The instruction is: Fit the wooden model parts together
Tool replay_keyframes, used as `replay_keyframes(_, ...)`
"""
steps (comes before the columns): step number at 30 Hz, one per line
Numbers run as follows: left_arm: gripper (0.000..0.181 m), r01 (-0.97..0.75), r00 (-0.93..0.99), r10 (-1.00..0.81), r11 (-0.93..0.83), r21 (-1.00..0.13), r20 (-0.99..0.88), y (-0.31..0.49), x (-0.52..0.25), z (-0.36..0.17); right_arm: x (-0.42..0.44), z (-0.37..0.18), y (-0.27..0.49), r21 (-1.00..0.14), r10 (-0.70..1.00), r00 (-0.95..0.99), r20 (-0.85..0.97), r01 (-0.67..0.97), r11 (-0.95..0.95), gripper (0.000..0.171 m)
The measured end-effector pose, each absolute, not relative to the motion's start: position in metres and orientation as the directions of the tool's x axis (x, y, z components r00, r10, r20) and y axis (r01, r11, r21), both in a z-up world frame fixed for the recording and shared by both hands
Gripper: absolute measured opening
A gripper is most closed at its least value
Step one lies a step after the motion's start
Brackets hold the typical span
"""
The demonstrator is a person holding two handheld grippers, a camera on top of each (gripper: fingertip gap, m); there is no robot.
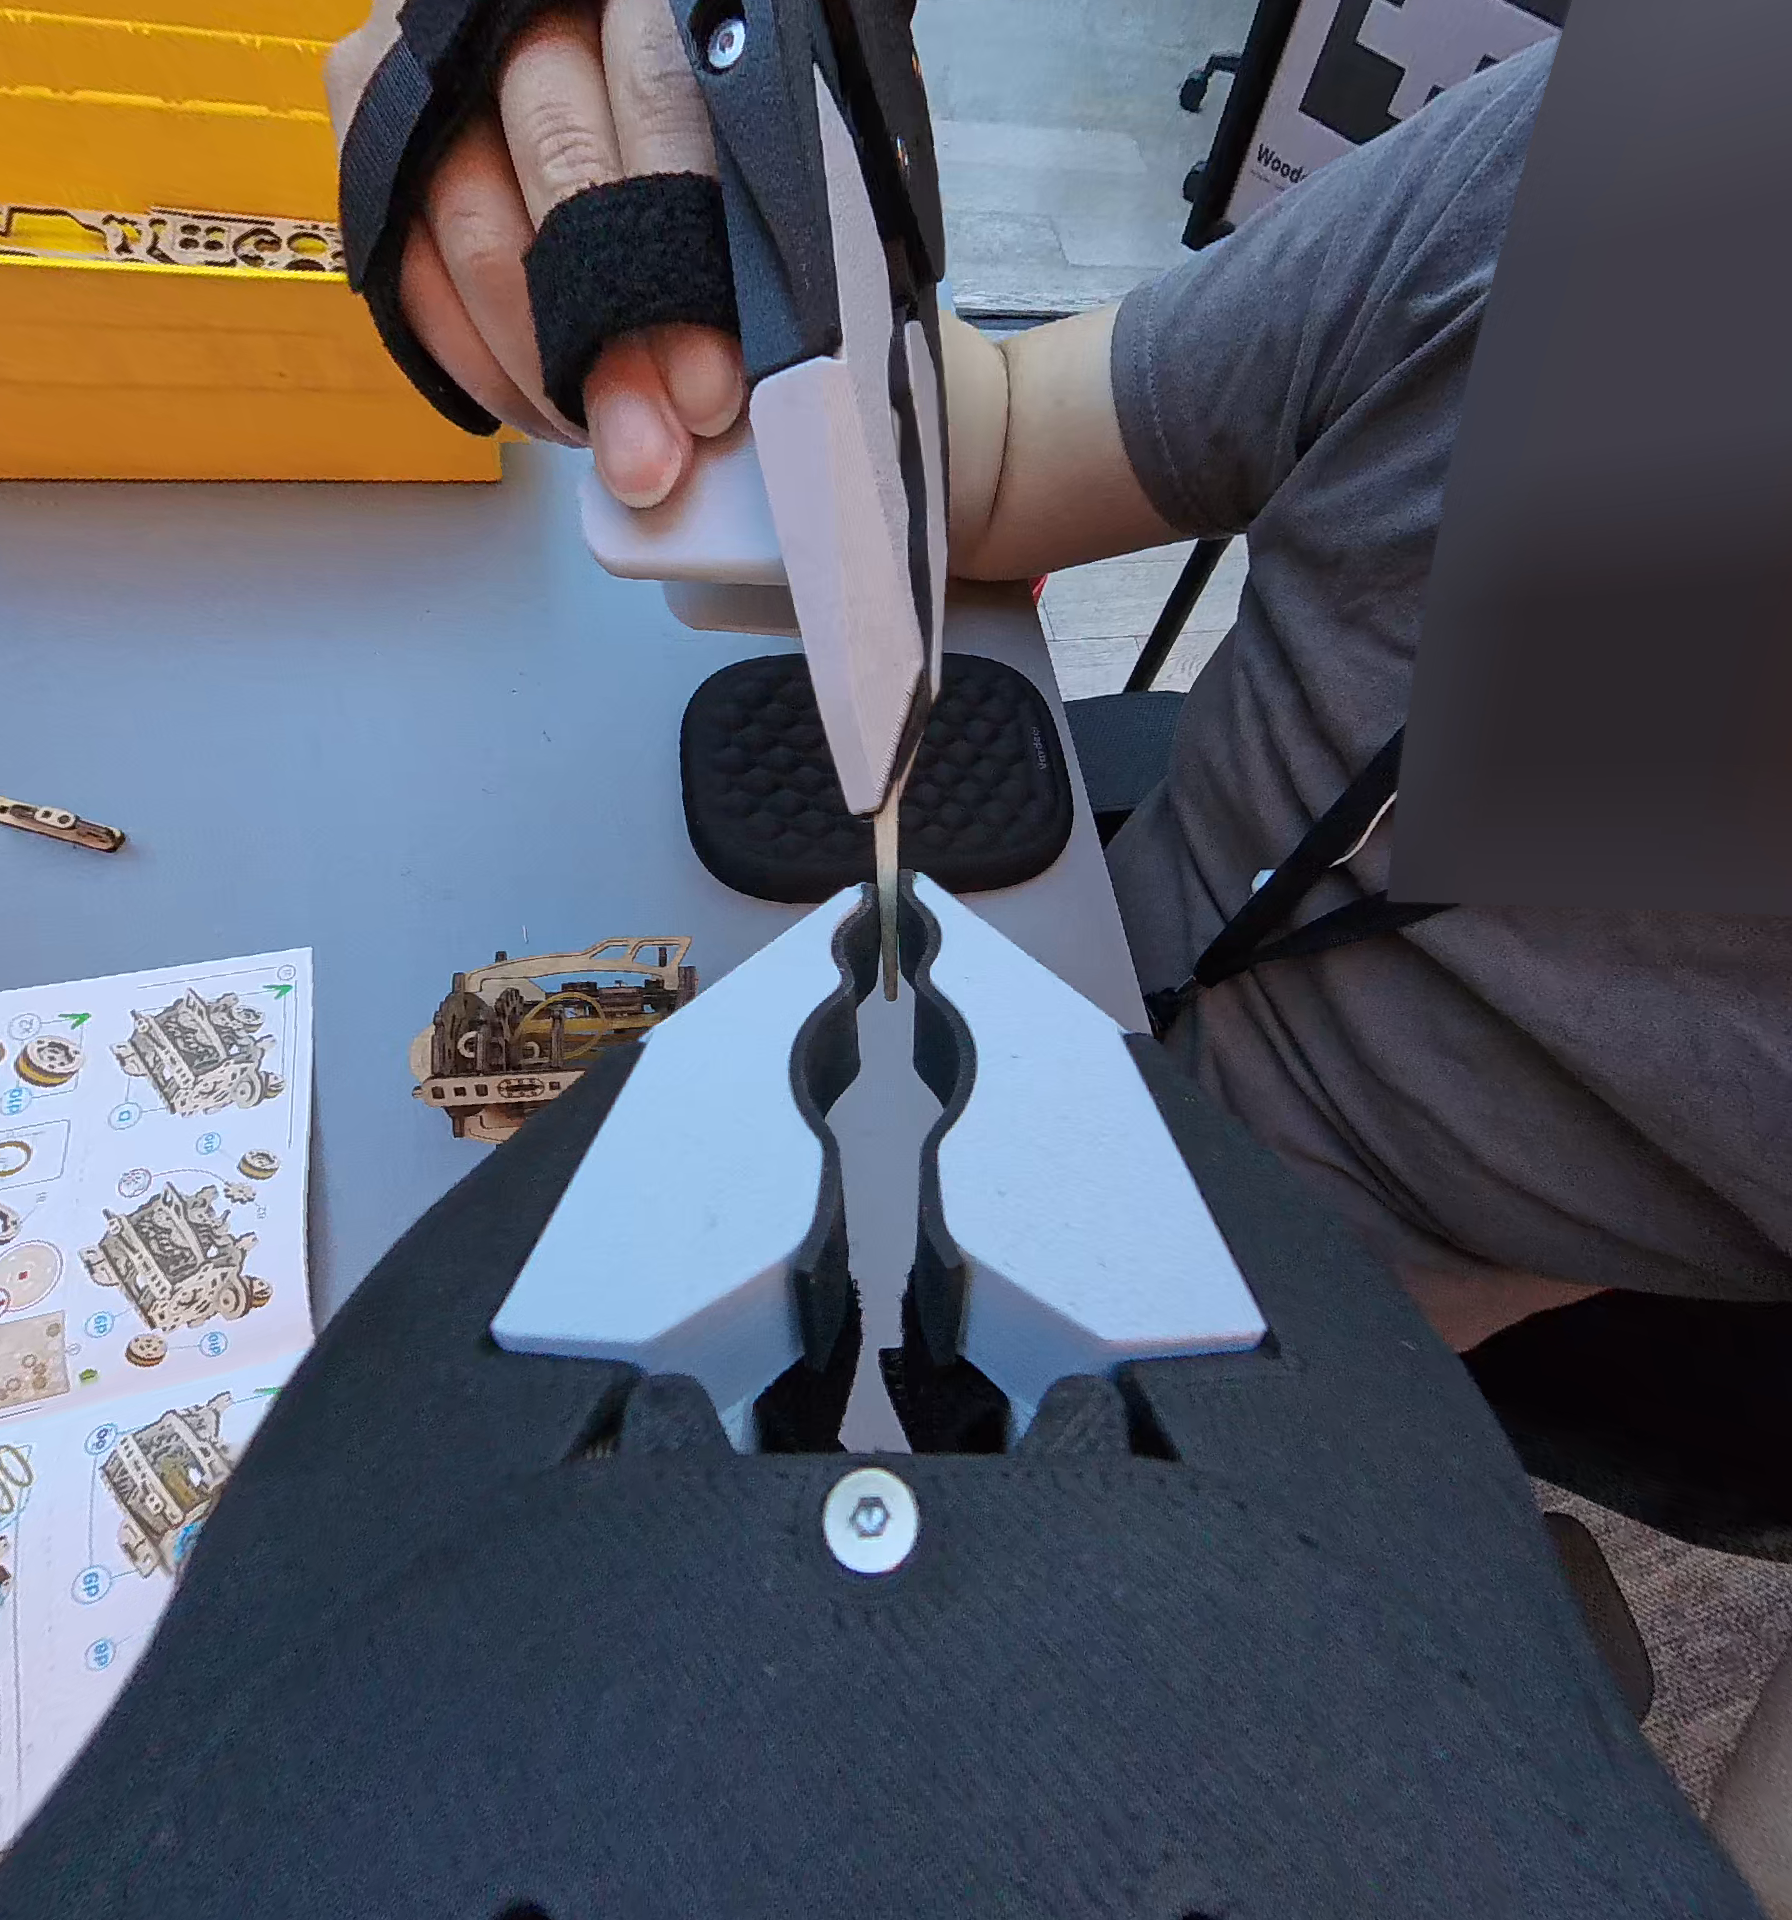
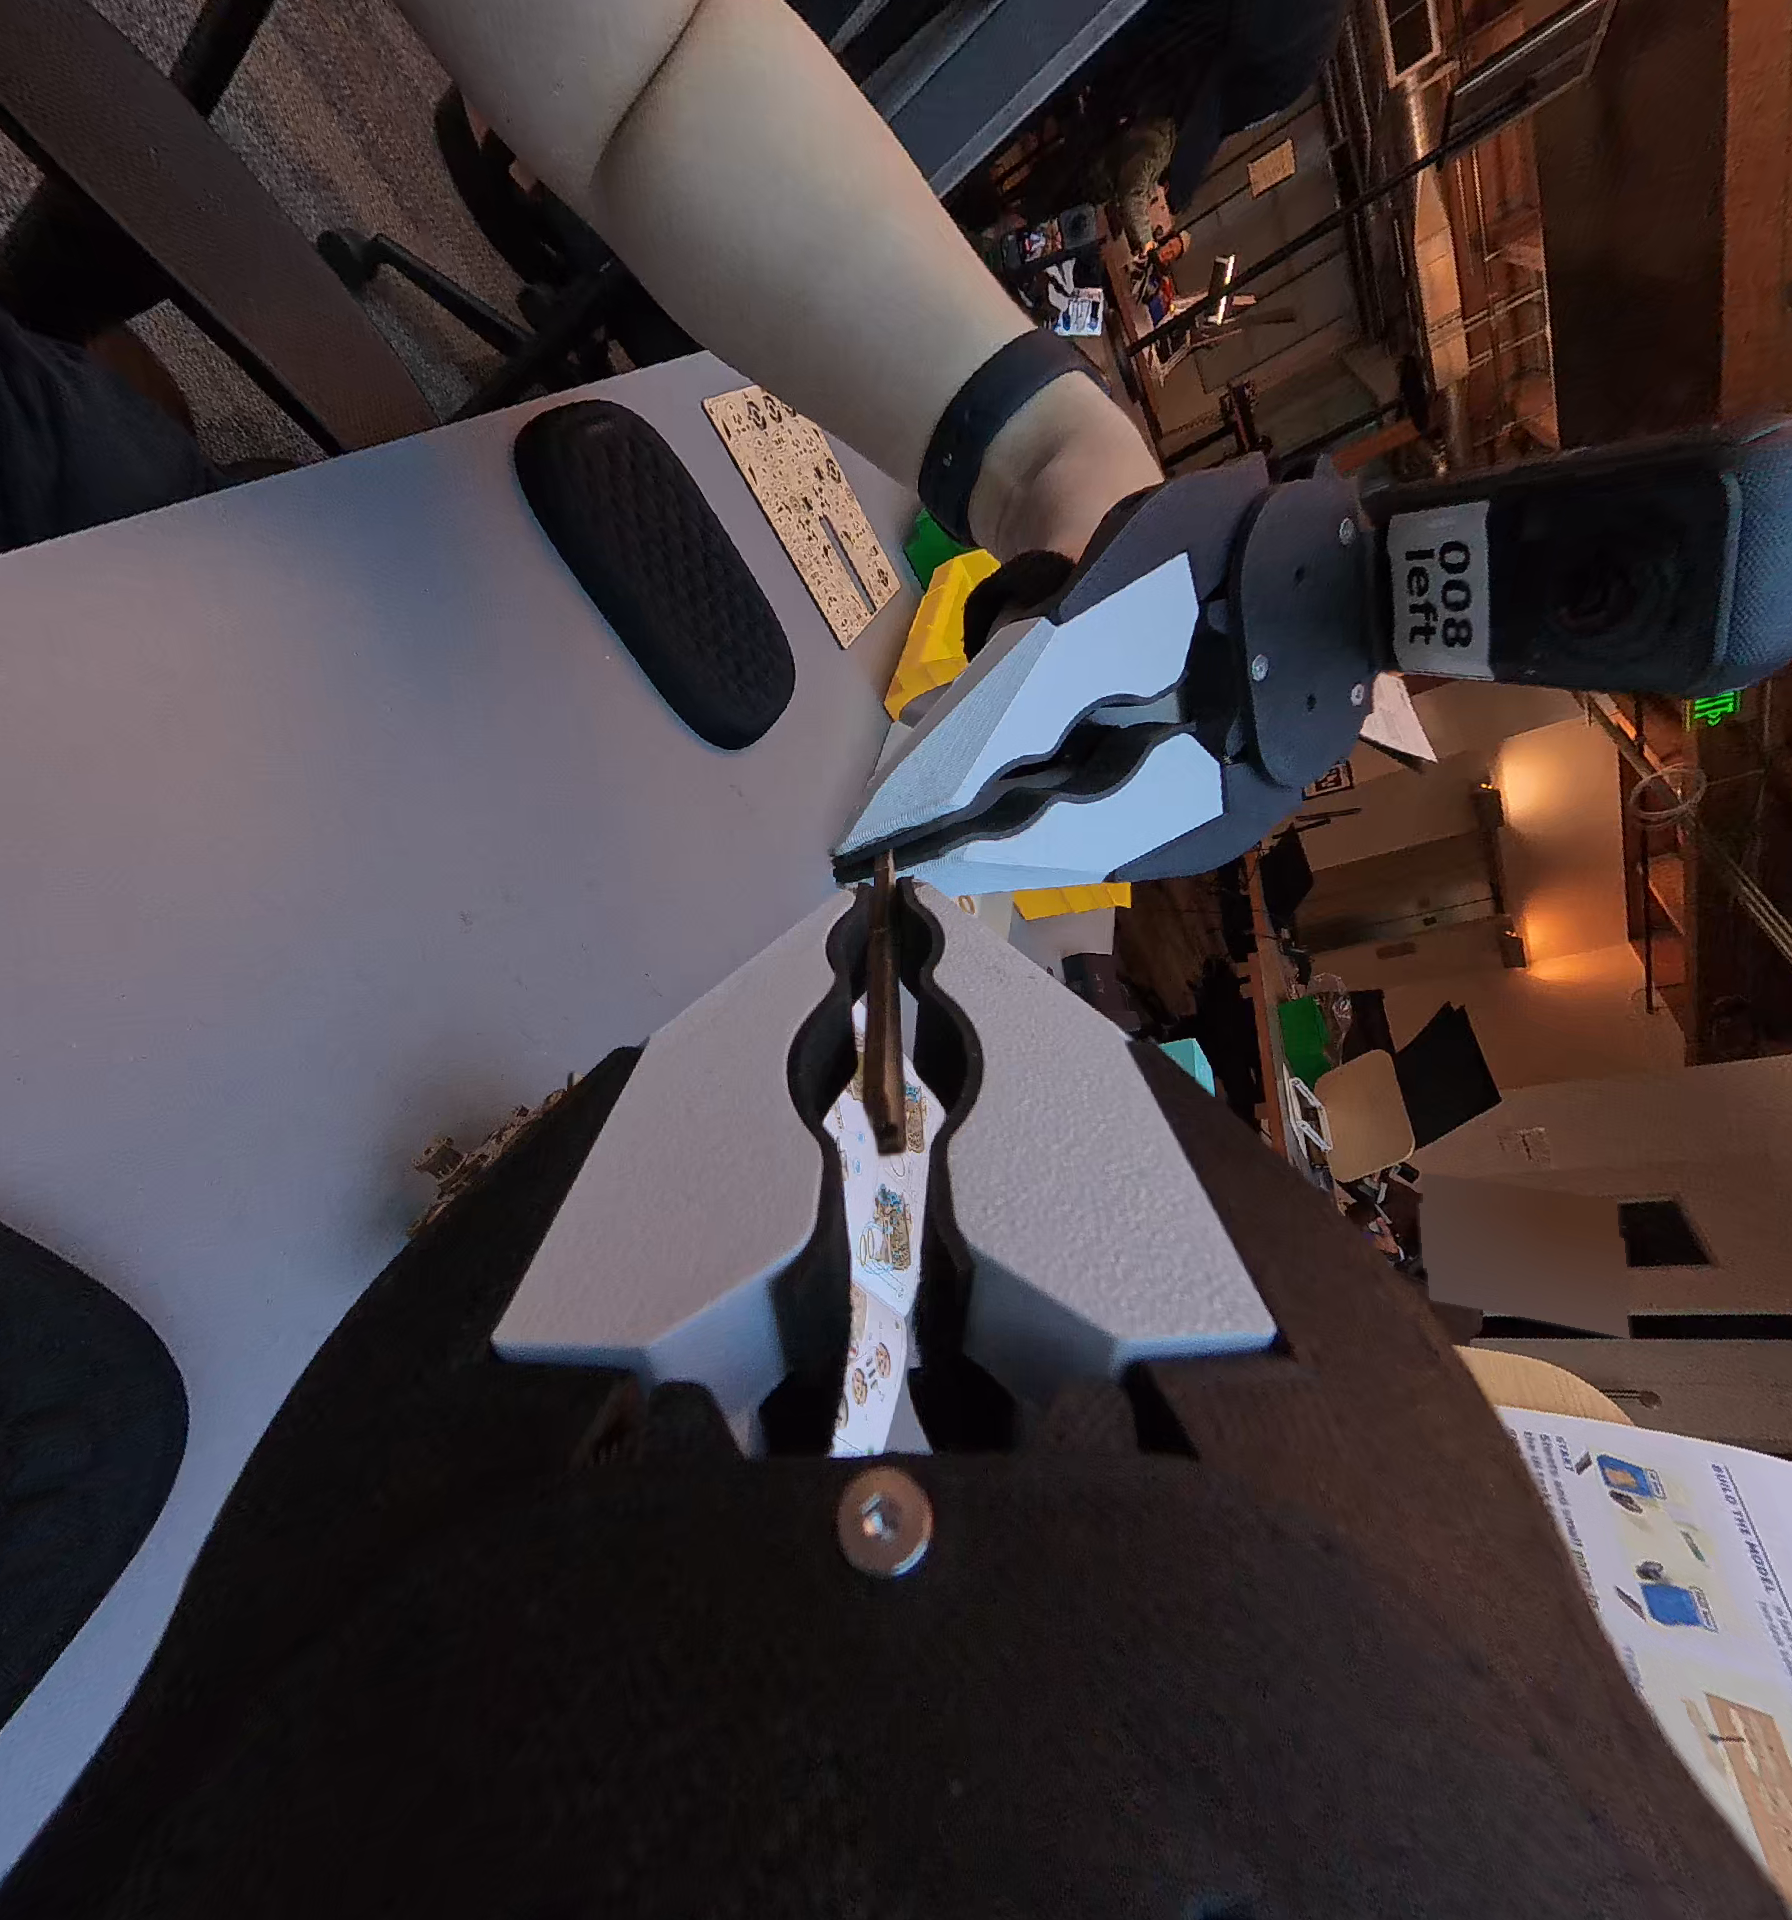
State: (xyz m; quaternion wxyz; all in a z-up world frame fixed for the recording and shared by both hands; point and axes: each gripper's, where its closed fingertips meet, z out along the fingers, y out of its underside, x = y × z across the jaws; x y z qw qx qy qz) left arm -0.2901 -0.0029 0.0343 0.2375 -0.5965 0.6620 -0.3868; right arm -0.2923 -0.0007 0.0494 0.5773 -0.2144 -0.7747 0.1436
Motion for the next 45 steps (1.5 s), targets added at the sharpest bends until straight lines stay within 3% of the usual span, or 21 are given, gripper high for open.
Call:
replay_keyframes(6,0.002,-0.555,-0.183,-0.979,0.023,-0.832,0.095,0.000,-0.289,0.035,-0.292,0.050,0.001,-0.526,0.561,-0.241,0.792,0.200,0.827,0.001)
replay_keyframes(7,0.009,-0.553,-0.163,-0.983,0.022,-0.833,0.082,0.004,-0.290,0.034,-0.291,0.048,0.003,-0.535,0.577,-0.244,0.779,0.220,0.816,0.001)
replay_keyframes(9,0.031,-0.541,-0.073,-0.997,0.012,-0.841,0.033,0.018,-0.293,0.029,-0.285,0.045,0.015,-0.549,0.616,-0.236,0.751,0.296,0.782,0.001)
replay_keyframes(15,0.049,-0.396,0.286,-0.957,-0.065,-0.916,-0.055,0.054,-0.313,-0.020,-0.255,0.012,0.054,-0.705,0.894,-0.194,0.405,0.556,0.440,0.001)
replay_keyframes(21,0.052,-0.378,0.421,-0.890,0.000,-0.926,-0.172,0.059,-0.306,-0.066,-0.251,-0.041,0.072,-0.583,0.974,-0.094,0.205,0.788,0.199,0.001)
replay_keyframes(27,0.053,-0.309,0.371,-0.905,0.089,-0.947,-0.206,0.049,-0.291,-0.064,-0.254,-0.061,0.078,-0.518,0.981,-0.079,0.177,0.840,0.162,0.001)
replay_keyframes(36,0.047,-0.451,0.197,-0.902,0.264,-0.853,-0.383,0.048,-0.276,-0.072,-0.265,-0.060,0.078,-0.562,0.982,-0.157,0.102,0.806,0.187,0.001)
replay_keyframes(45,0.044,-0.530,0.060,-0.886,0.362,-0.767,-0.459,0.056,-0.268,-0.083,-0.265,-0.073,0.083,-0.489,0.992,-0.119,0.043,0.863,0.125,0.001)
